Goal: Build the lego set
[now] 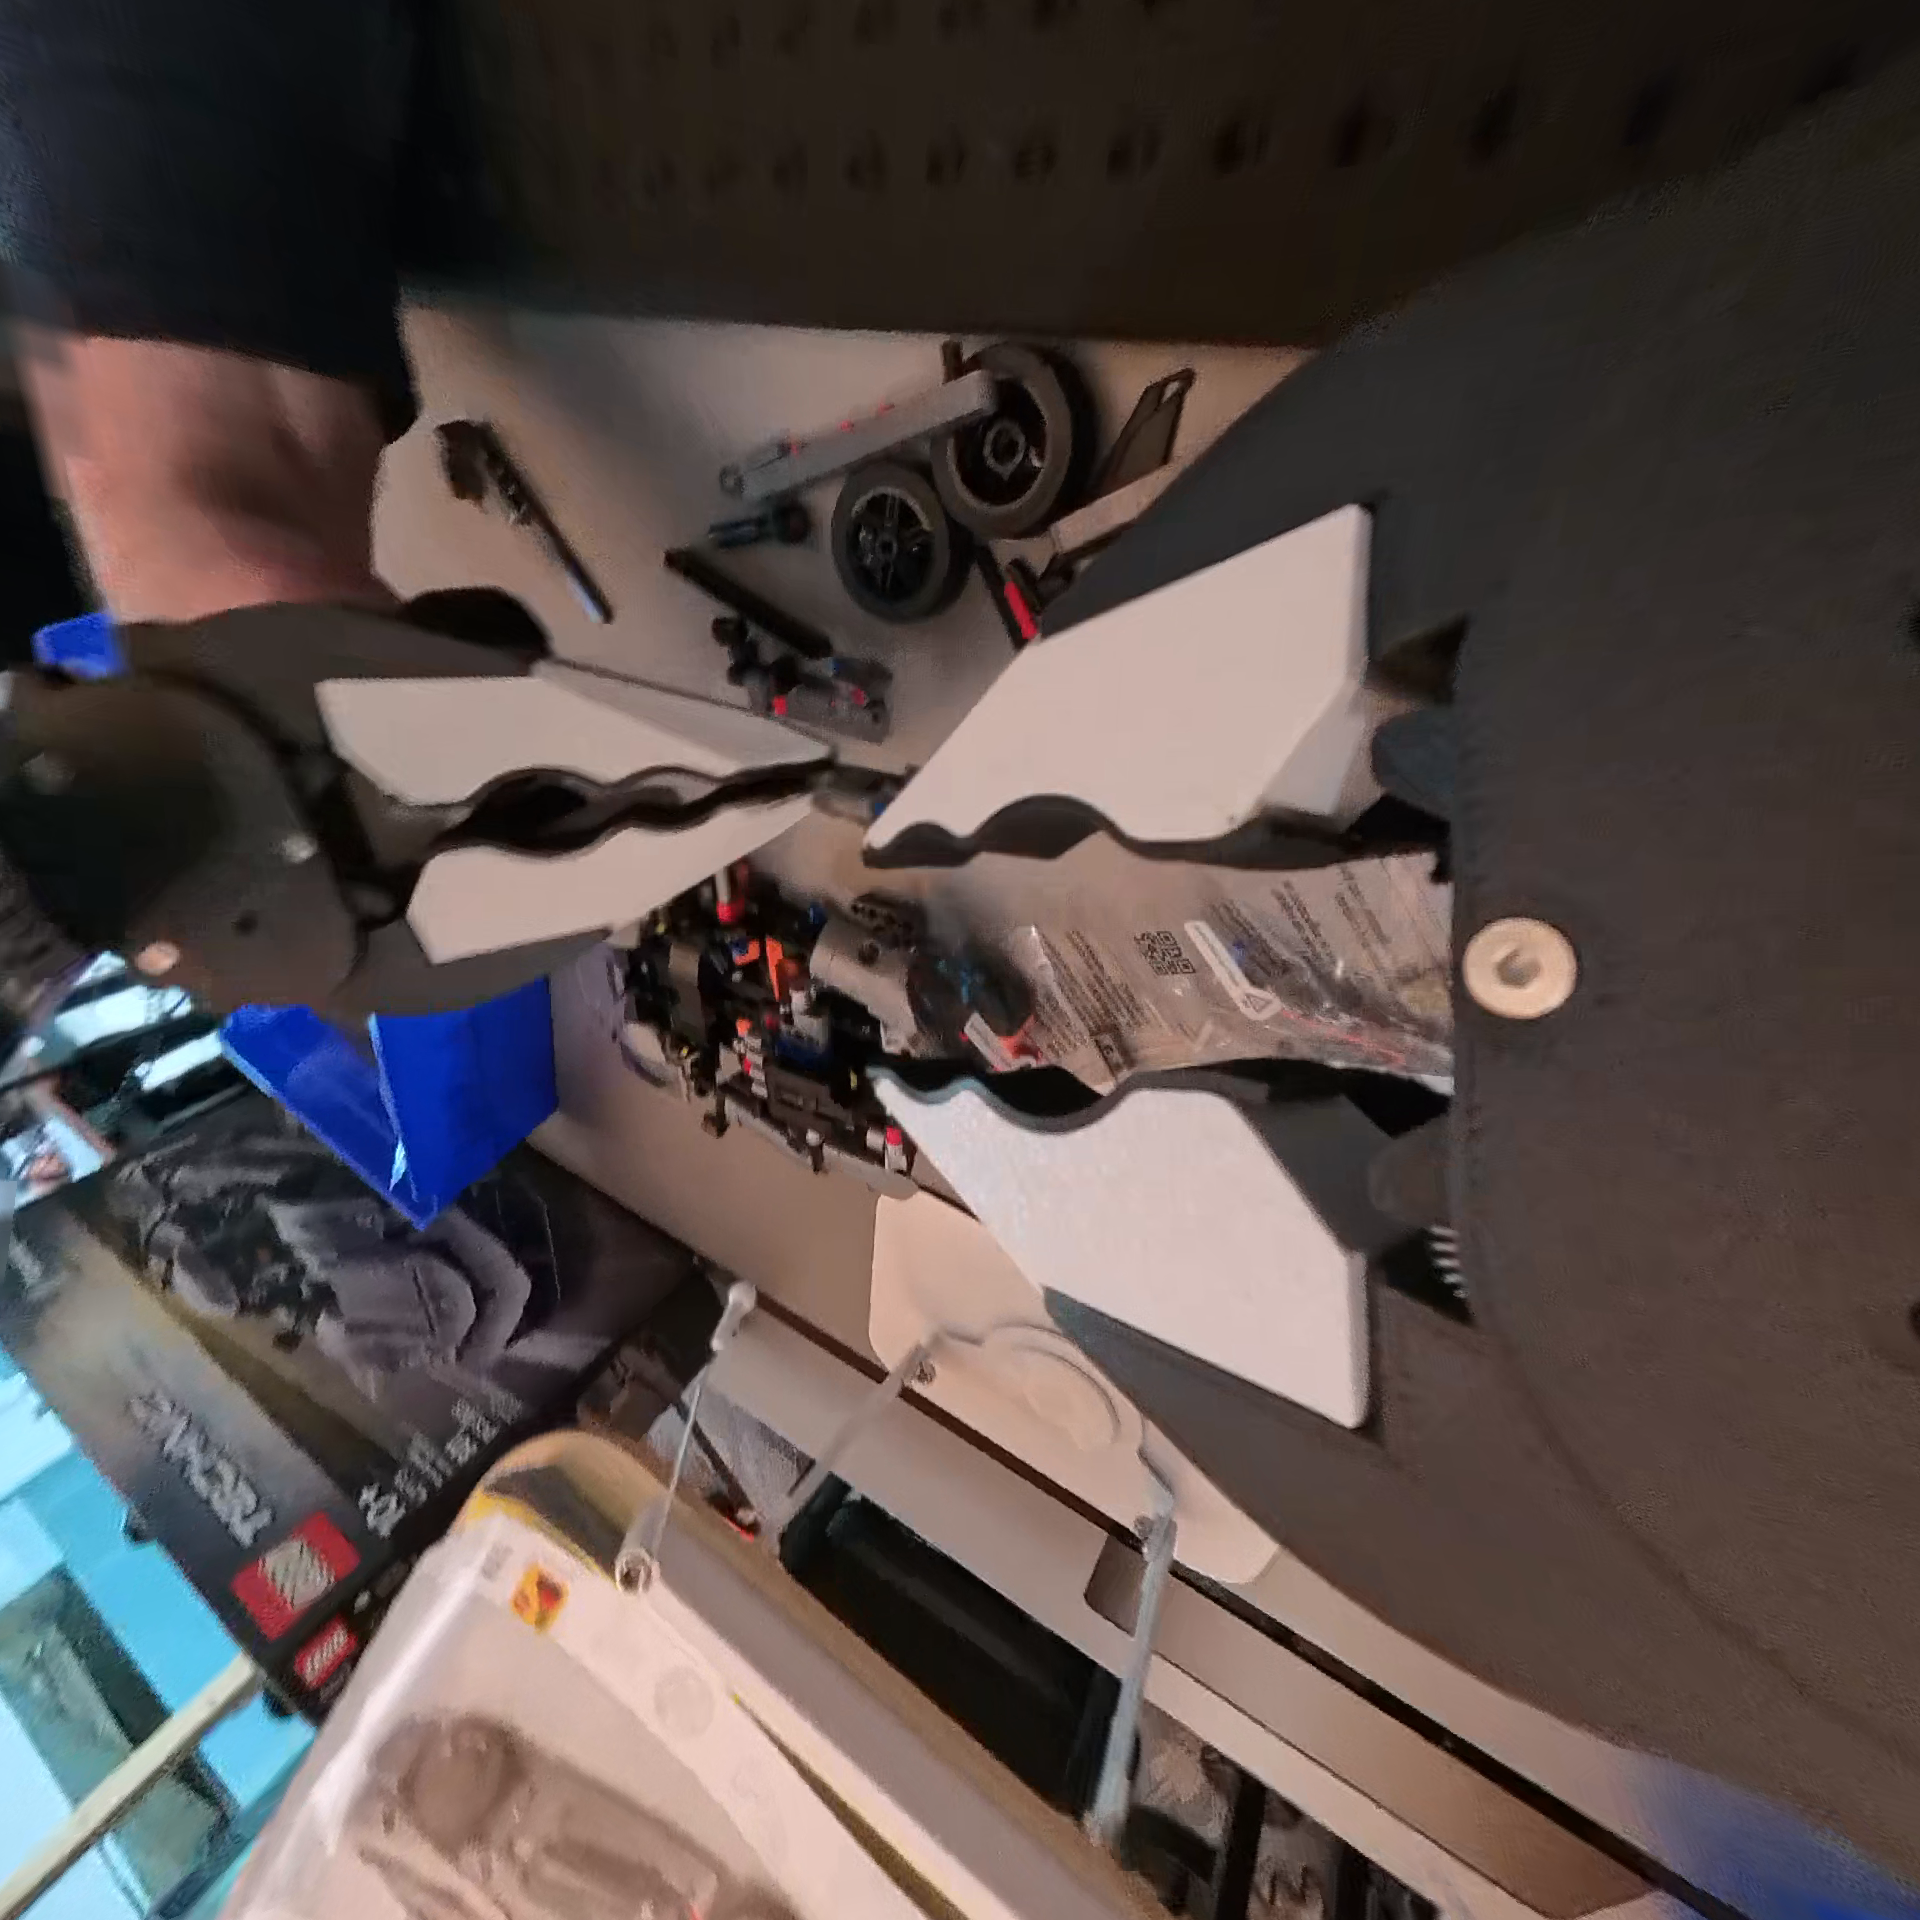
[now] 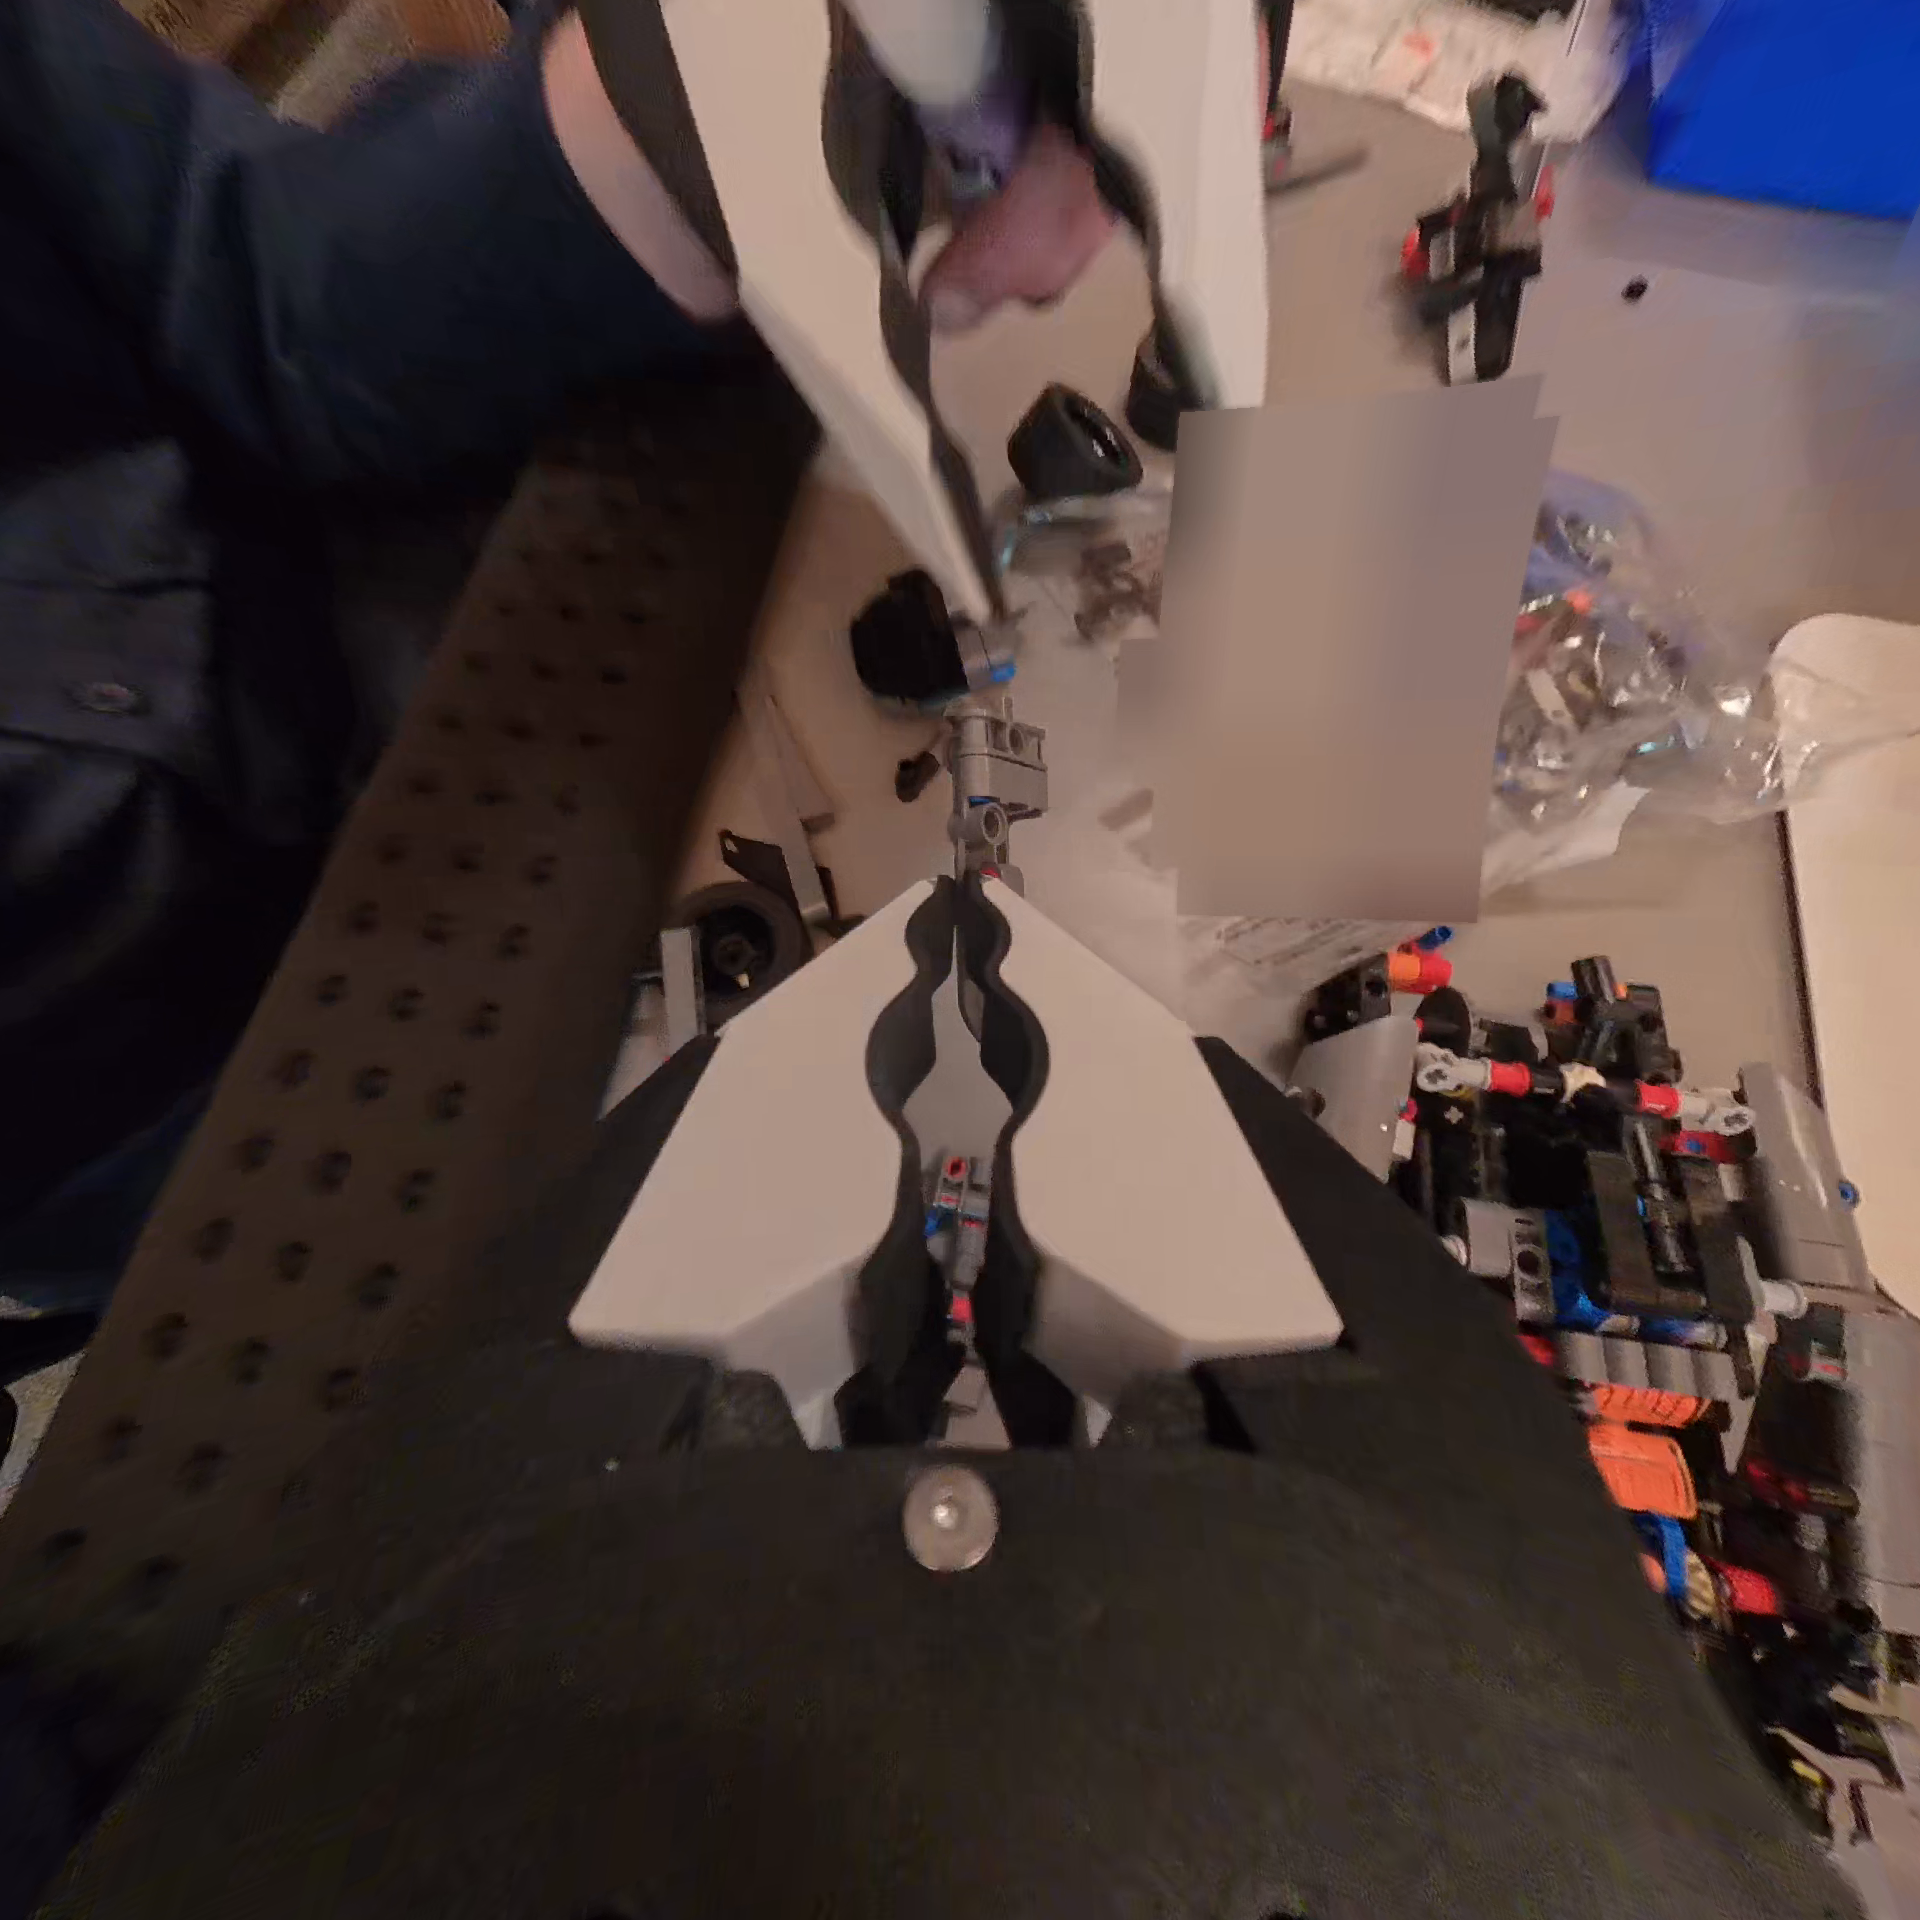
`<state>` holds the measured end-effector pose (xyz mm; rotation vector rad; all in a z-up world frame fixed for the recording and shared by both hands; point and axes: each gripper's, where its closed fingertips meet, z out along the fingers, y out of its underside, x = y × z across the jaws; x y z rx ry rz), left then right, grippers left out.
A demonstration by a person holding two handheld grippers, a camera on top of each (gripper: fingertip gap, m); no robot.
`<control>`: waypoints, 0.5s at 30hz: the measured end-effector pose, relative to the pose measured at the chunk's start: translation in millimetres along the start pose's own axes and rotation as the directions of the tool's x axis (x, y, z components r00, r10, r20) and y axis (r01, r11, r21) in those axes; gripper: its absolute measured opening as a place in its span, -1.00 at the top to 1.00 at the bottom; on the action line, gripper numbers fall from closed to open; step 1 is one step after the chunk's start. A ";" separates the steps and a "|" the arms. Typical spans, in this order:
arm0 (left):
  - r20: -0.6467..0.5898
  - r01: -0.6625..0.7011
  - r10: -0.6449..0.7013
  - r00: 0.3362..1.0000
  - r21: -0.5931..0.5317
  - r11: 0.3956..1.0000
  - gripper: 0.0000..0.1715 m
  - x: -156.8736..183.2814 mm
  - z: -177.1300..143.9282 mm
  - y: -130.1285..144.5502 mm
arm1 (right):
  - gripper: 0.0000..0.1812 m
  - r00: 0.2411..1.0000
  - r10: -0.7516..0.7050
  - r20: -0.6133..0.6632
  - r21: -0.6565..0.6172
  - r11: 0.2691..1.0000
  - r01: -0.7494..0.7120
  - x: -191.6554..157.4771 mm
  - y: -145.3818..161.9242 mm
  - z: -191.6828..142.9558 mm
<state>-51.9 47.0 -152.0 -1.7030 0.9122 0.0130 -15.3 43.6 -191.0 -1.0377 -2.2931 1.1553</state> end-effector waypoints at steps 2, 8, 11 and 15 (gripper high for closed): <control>-0.040 -0.052 0.051 0.998 -0.022 0.998 0.61 12.8 6.8 1.4 | 1.00 1.000 0.000 0.020 0.012 1.000 0.000 -4.3 -2.7 -2.1; -0.121 -0.070 0.068 0.990 -0.011 0.997 0.79 28.7 8.2 -0.1 | 1.00 0.999 0.015 0.030 -0.001 1.000 -0.015 -5.2 1.2 -2.2; -0.176 -0.019 0.028 0.984 0.053 0.998 0.55 33.2 1.3 -10.4 | 1.00 1.000 0.017 0.023 0.028 0.999 -0.018 -4.4 -3.4 -7.3; -0.142 -0.055 0.054 0.988 -0.006 0.998 0.72 30.6 9.4 -0.8 | 1.00 0.999 0.019 0.033 0.080 0.997 -0.022 -6.0 -11.6 -12.4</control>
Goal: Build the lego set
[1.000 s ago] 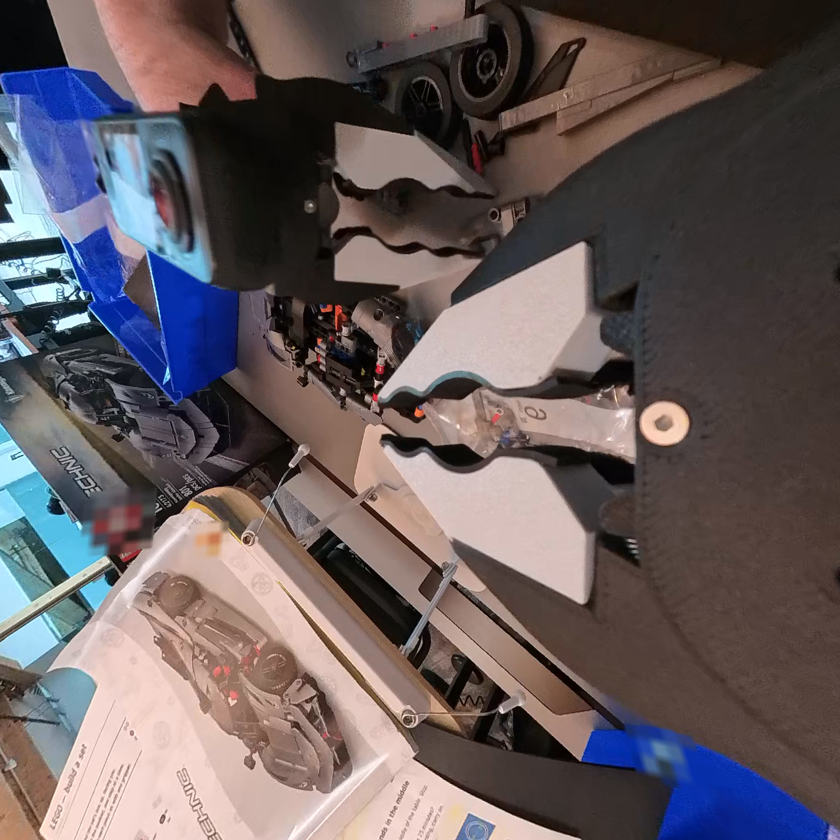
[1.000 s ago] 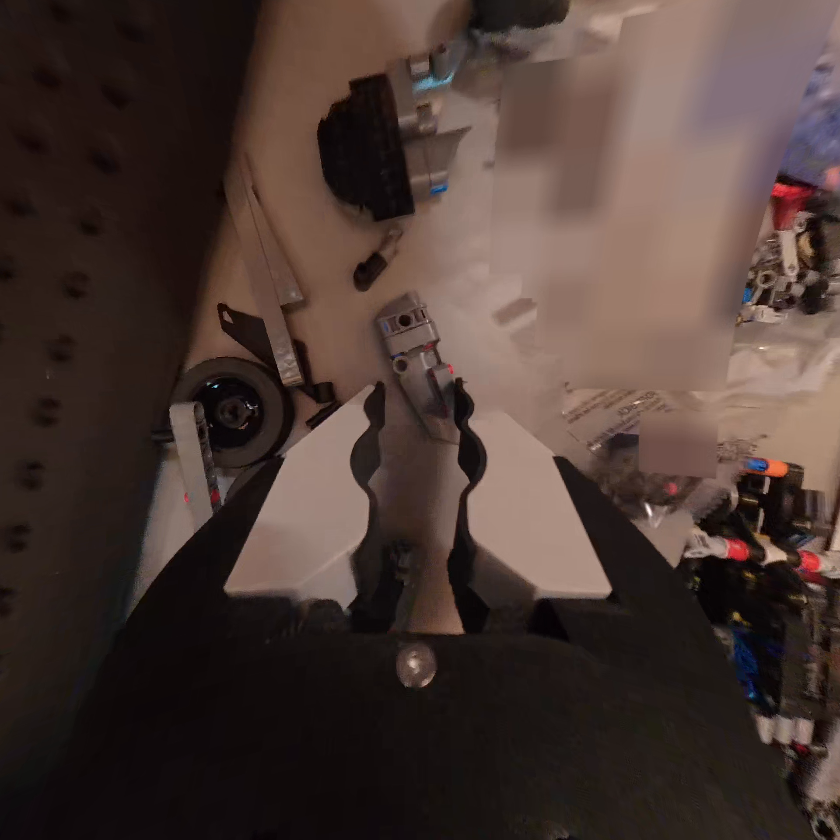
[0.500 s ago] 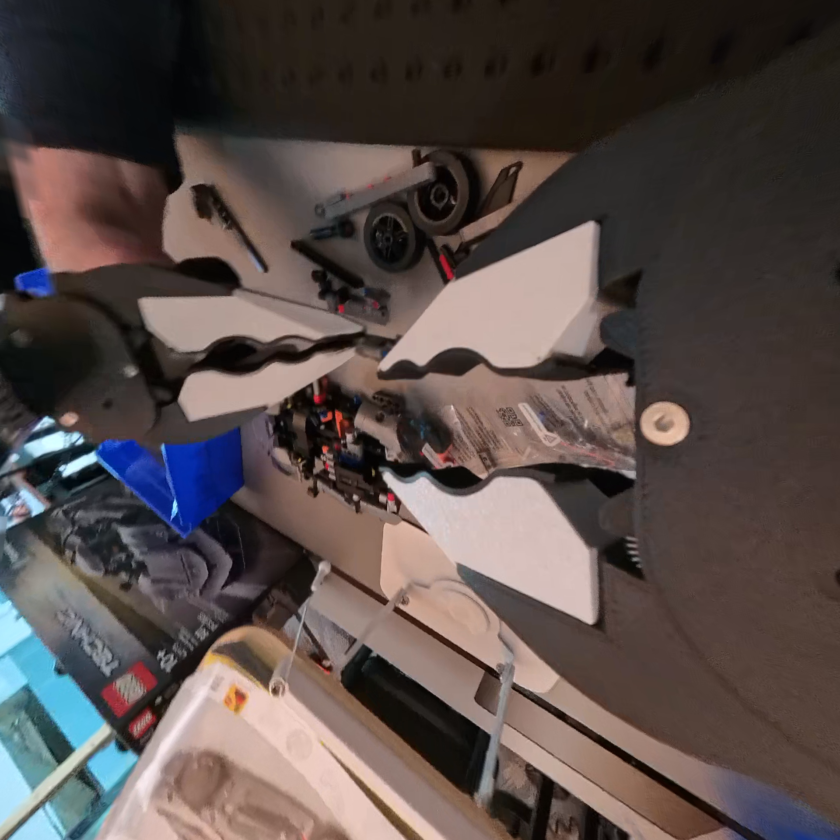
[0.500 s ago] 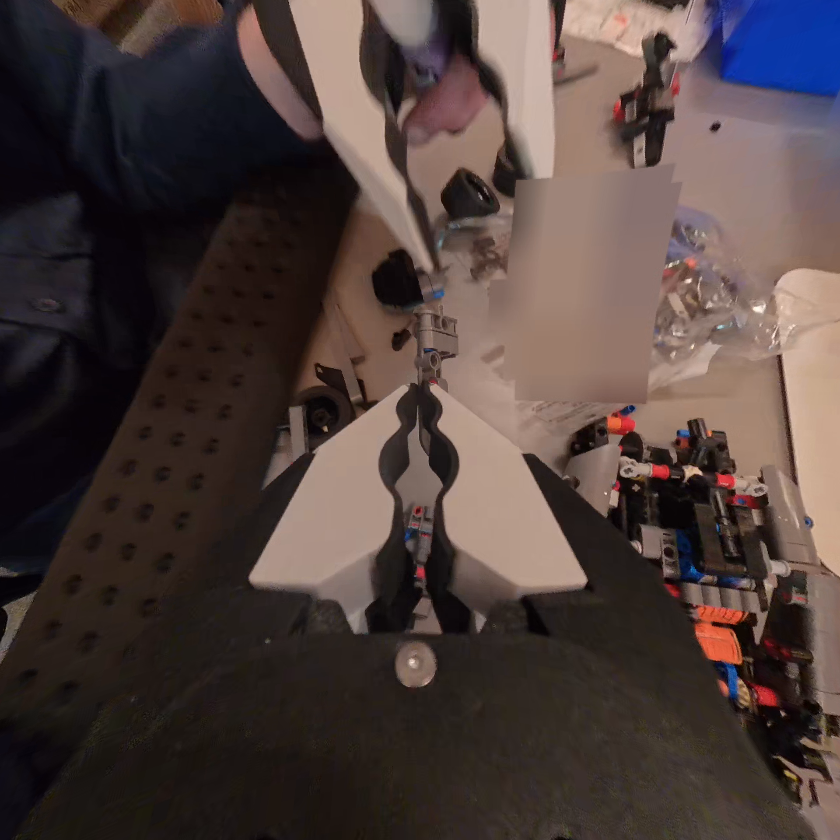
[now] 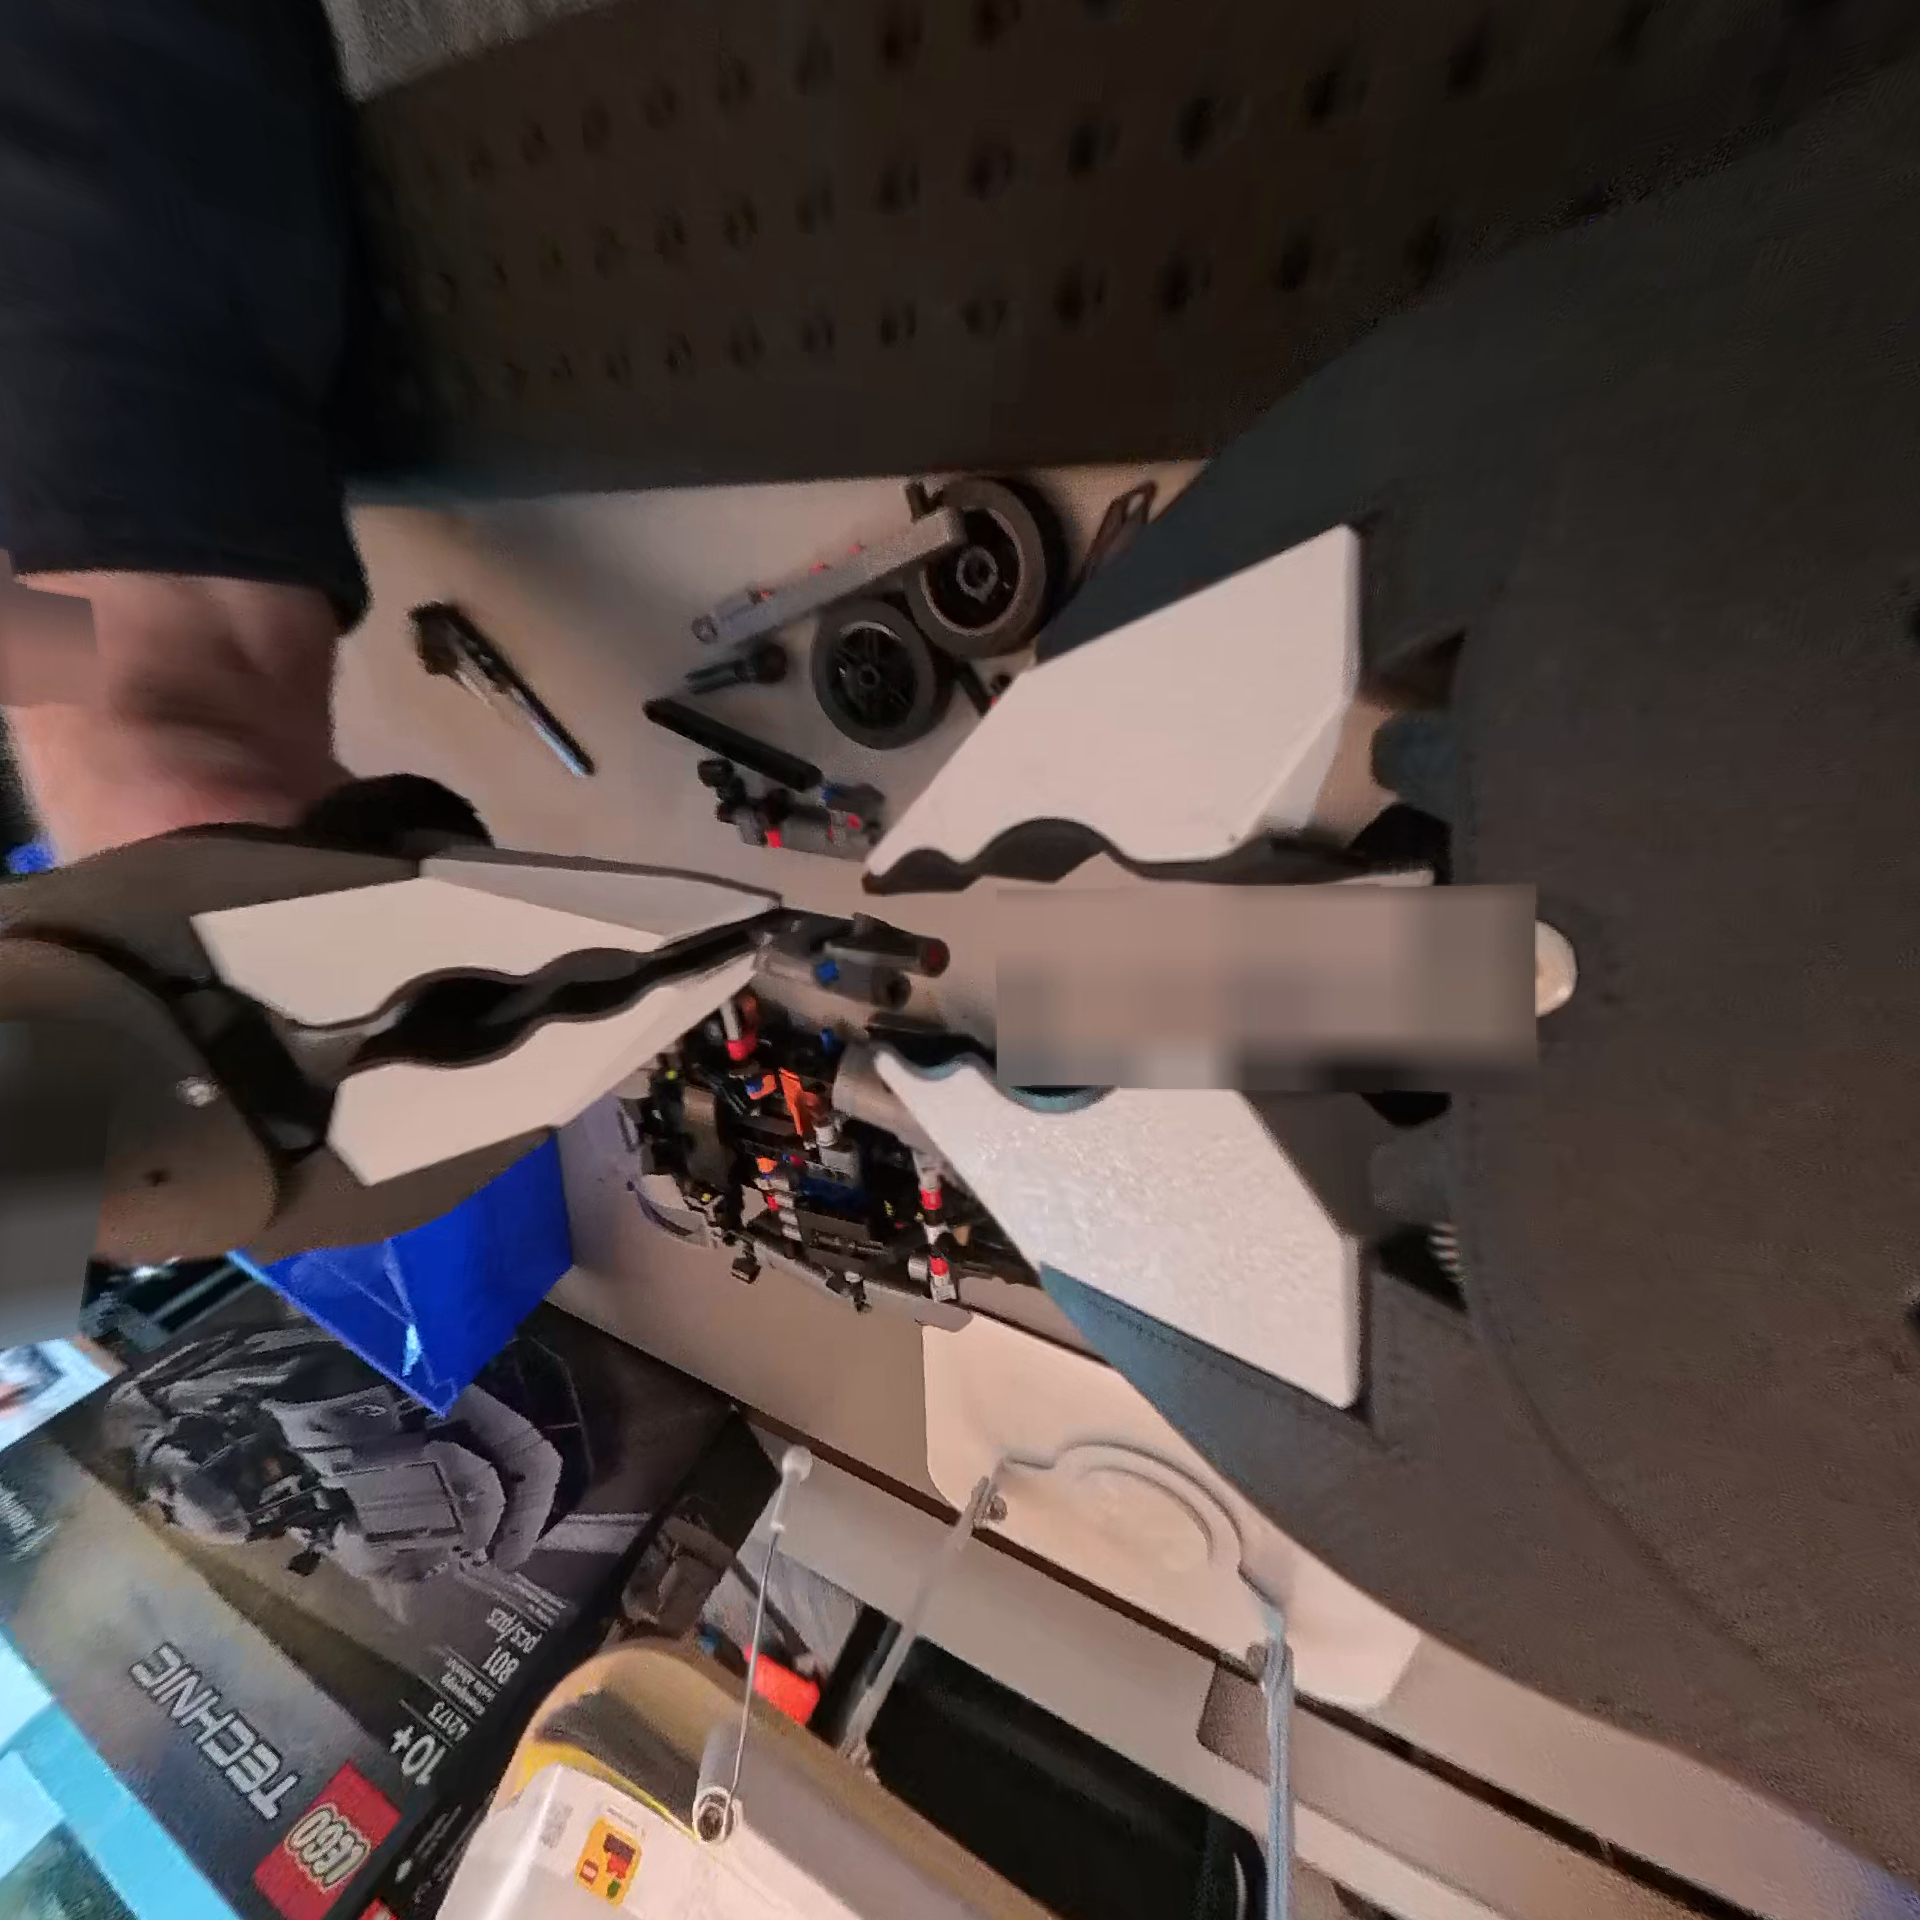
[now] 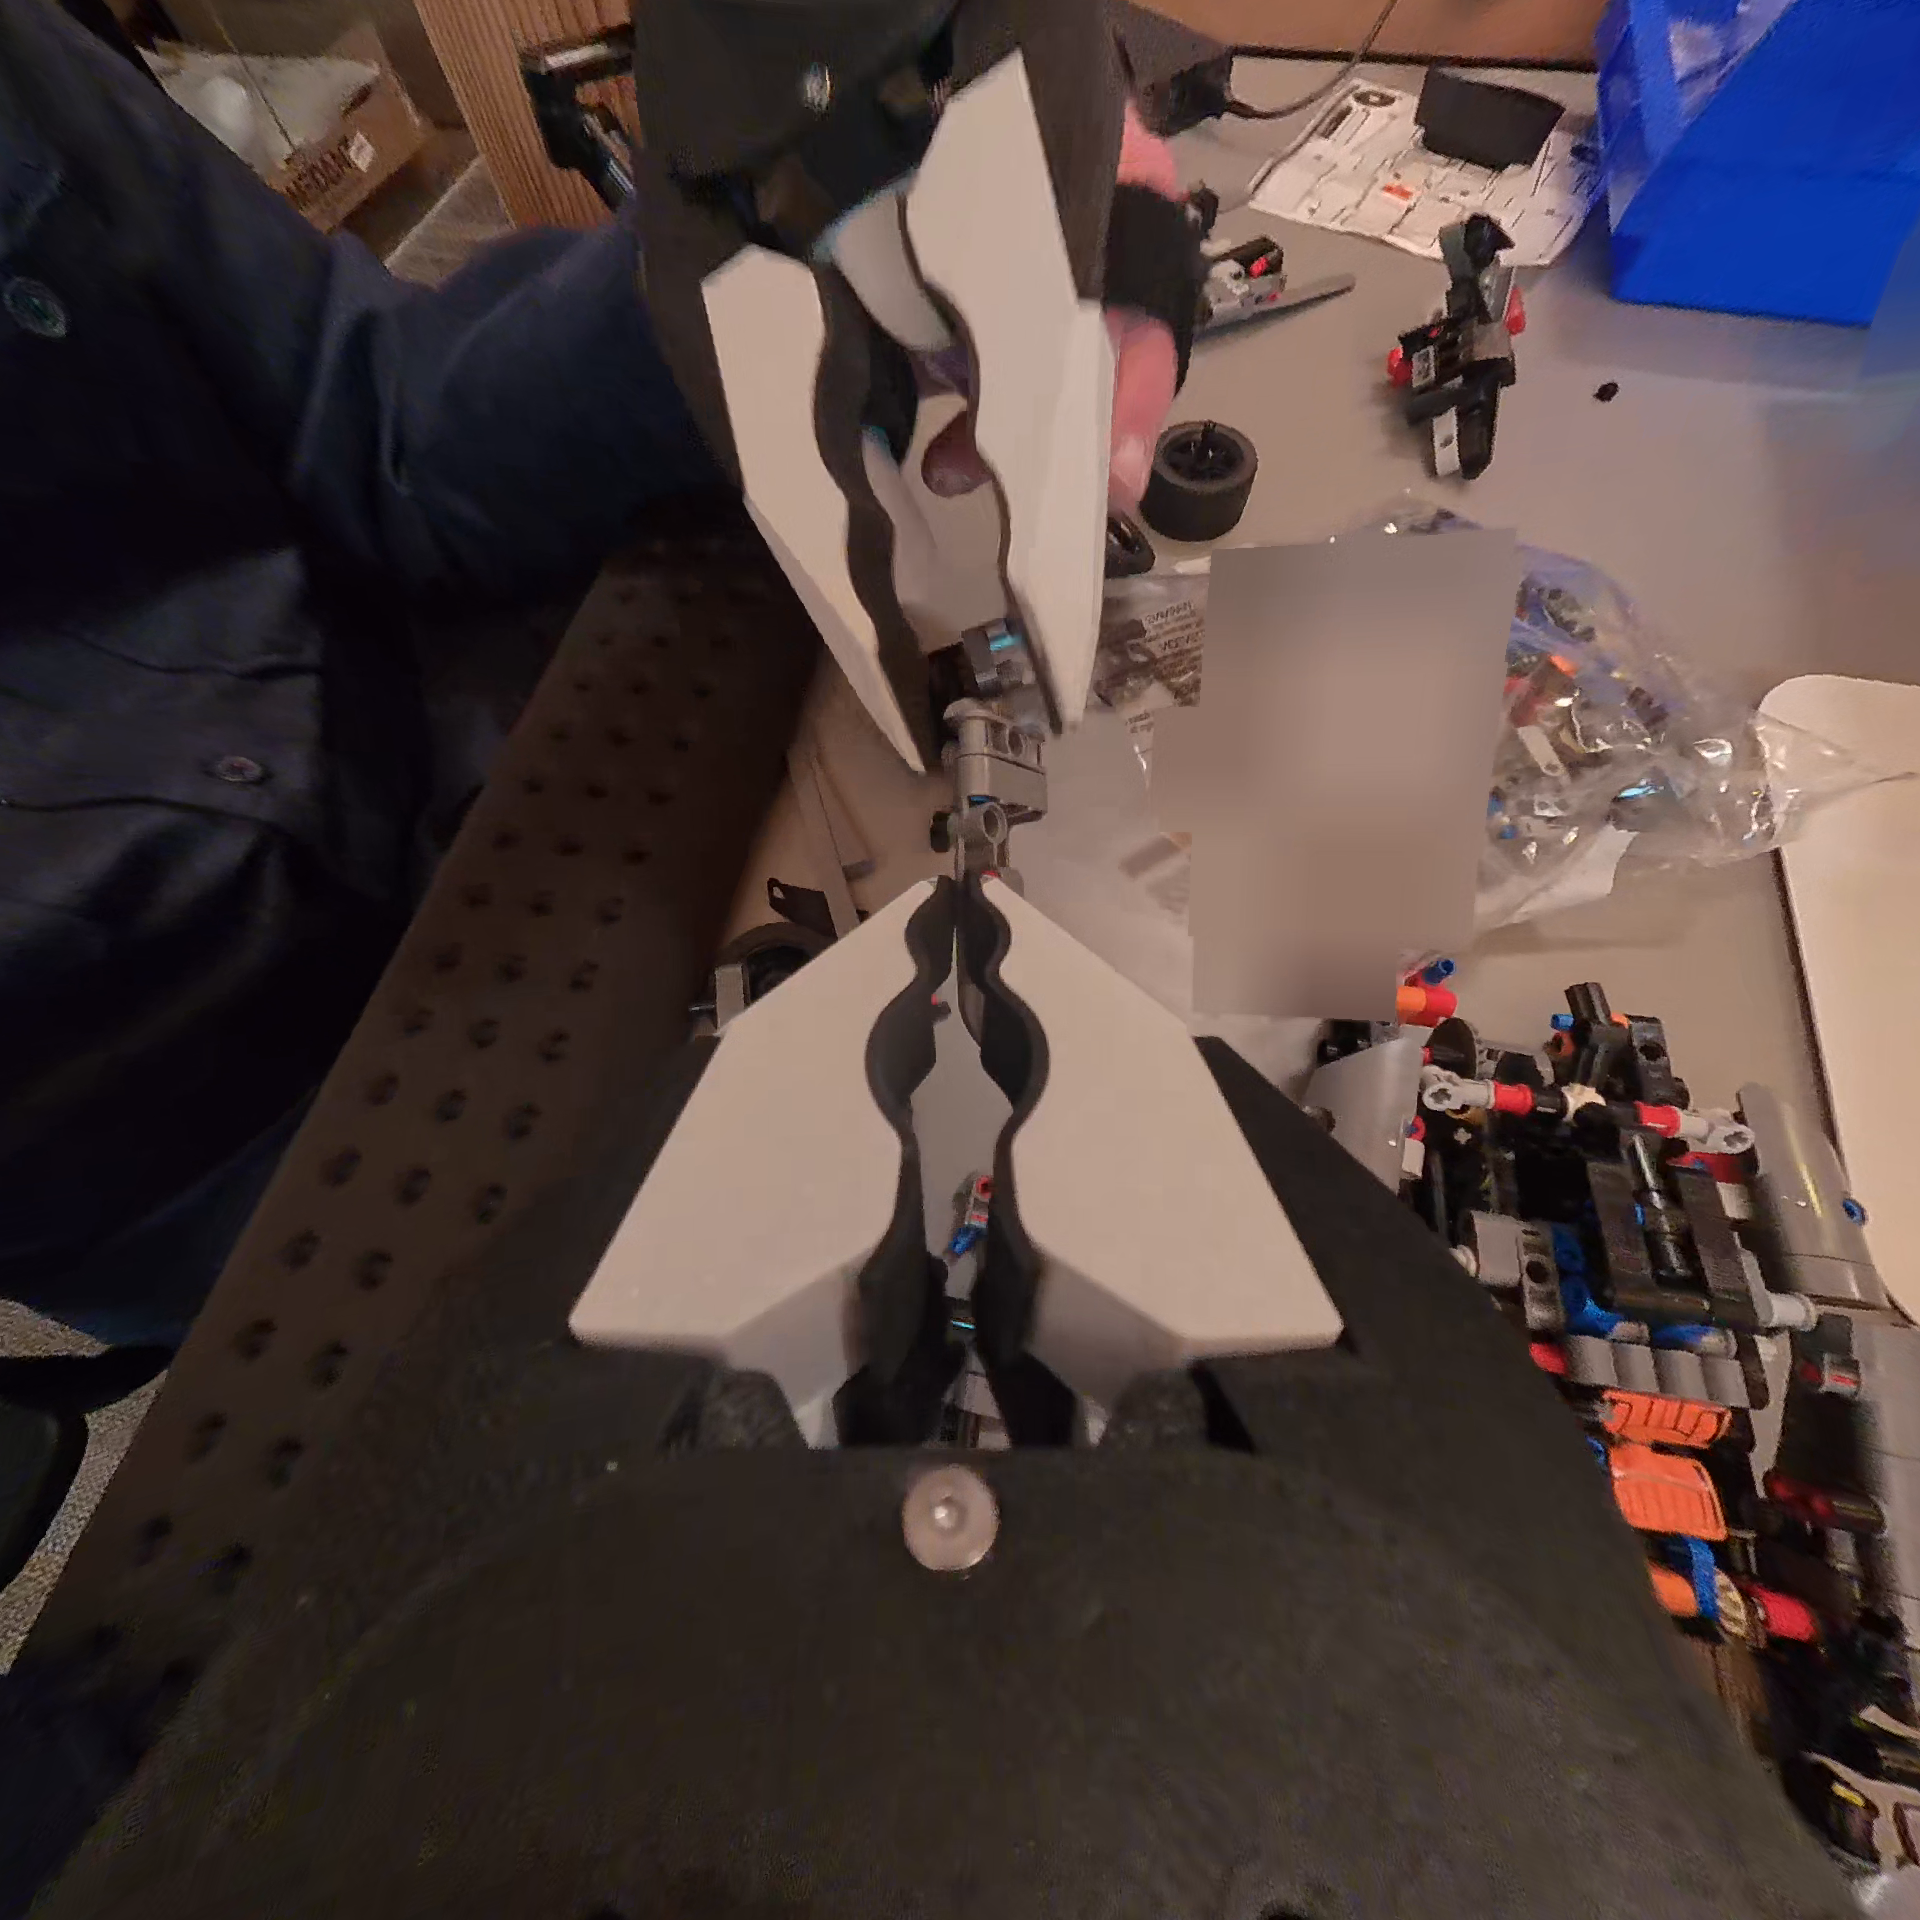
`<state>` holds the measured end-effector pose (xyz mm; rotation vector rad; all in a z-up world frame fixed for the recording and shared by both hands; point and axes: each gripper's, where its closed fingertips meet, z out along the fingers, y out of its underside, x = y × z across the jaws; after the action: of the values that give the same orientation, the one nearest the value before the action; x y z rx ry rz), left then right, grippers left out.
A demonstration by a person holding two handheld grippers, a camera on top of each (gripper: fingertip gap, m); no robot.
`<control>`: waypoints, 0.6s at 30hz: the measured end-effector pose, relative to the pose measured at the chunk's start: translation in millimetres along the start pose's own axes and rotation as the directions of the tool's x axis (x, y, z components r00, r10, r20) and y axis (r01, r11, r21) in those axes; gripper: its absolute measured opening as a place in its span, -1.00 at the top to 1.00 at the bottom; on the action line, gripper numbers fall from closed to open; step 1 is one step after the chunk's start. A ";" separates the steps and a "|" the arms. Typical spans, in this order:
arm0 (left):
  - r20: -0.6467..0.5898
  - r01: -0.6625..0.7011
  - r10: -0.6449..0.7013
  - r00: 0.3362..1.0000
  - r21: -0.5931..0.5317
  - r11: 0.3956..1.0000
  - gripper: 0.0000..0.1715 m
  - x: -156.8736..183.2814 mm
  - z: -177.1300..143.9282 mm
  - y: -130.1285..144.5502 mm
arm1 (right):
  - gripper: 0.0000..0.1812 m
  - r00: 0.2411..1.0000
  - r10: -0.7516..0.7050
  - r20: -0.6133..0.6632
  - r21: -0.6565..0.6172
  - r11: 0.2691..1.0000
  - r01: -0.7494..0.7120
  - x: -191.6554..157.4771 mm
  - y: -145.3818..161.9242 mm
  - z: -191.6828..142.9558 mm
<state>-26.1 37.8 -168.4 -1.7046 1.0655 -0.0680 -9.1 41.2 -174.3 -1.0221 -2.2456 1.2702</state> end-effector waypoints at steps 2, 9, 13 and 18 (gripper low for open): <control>-0.005 -0.019 0.019 1.000 -0.038 0.999 0.76 3.6 7.5 4.8 | 1.00 1.000 -0.010 -0.001 0.003 1.000 0.010 -1.1 -1.8 0.1; 0.034 0.039 -0.040 0.999 0.027 0.999 0.84 -8.0 -1.4 -7.0 | 0.82 0.995 -0.044 -0.094 0.042 0.998 0.048 6.6 -13.8 0.0; 0.008 0.070 -0.070 0.998 0.024 0.997 0.84 -5.2 2.1 -6.6 | 0.92 0.992 -0.070 -0.104 -0.010 0.998 0.069 6.6 -9.4 13.7; 0.017 0.091 -0.092 0.996 0.024 0.996 0.85 -7.5 1.3 -6.8 | 0.93 0.991 -0.061 -0.121 -0.003 0.998 0.061 8.6 -12.1 12.2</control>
<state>-25.8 44.0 -160.3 -1.7292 0.9695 -0.1229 -27.4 36.4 -170.8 -0.9950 -2.1677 1.1520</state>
